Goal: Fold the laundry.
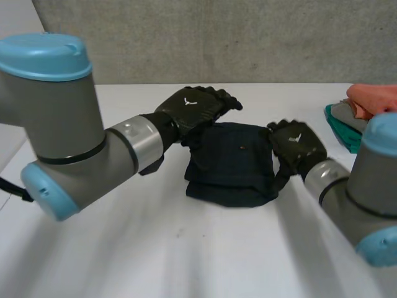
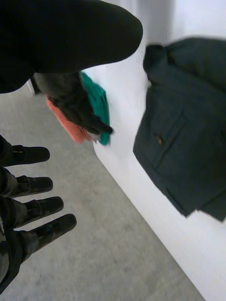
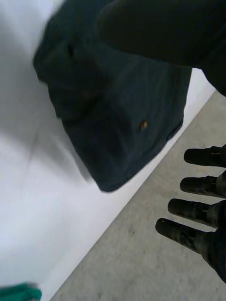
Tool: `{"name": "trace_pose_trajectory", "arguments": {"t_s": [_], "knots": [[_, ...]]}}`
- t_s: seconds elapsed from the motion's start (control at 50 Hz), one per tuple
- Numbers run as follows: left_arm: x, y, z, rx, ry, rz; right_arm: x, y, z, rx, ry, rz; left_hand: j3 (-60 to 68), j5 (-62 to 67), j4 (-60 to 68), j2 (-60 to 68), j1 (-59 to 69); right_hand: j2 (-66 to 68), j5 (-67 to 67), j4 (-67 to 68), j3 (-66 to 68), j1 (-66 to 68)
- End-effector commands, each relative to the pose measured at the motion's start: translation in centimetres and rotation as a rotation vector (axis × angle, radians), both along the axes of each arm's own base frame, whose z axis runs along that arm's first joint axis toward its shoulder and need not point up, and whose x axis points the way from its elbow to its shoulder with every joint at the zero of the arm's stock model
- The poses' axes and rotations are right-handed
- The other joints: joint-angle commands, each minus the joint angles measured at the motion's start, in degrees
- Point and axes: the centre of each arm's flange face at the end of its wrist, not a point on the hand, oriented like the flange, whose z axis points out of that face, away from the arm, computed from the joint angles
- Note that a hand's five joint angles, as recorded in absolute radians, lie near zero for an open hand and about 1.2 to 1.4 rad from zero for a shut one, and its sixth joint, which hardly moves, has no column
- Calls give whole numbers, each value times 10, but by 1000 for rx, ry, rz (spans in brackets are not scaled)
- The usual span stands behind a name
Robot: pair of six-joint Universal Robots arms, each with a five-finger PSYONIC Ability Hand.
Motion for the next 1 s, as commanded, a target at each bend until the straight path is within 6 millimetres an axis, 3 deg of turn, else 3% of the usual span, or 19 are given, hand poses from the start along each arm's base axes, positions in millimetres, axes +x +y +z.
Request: {"name": "trace_pose_trajectory", "arguments": {"t_s": [0.02, 0.08, 0.22, 0.6, 0.66, 0.74, 0.84, 1.0], "knots": [[8, 14, 4, 39, 23, -86, 18, 25, -36, -41, -22, 84, -13, -17, -12, -11, -16, -25, -35, -34, -8, 13], [10, 14, 5, 49, 28, -79, 27, 30, -54, -23, -7, 110, -13, -17, -12, -11, -16, -25, -35, -34, -8, 13], [12, 13, 5, 60, 37, -74, 38, 21, -72, -65, -13, 128, -11, -16, -10, -9, -14, -25, -35, -34, -8, 13], [16, 10, 4, 68, 34, -60, 65, -21, -82, -159, -11, 135, -13, -17, -12, -11, -16, -18, -28, -27, 0, 20], [16, 10, 3, 70, 33, -59, 69, -29, -83, -168, -16, 137, -13, -17, -12, -11, -16, 31, 21, 22, 48, 69], [16, 11, 1, 74, 29, -60, 75, -37, -86, -173, -16, 141, -13, -17, -12, -11, -16, 202, 192, 193, 220, 241], [17, 11, 1, 78, 28, -58, 82, -49, -76, -213, -33, 149, -16, -21, -15, -14, -19, 674, 663, 664, 691, 712], [18, 13, 9, 65, 48, -61, 79, -59, -60, -236, -38, 147, -19, -24, -18, -17, -23, 675, 665, 666, 692, 713]]}}
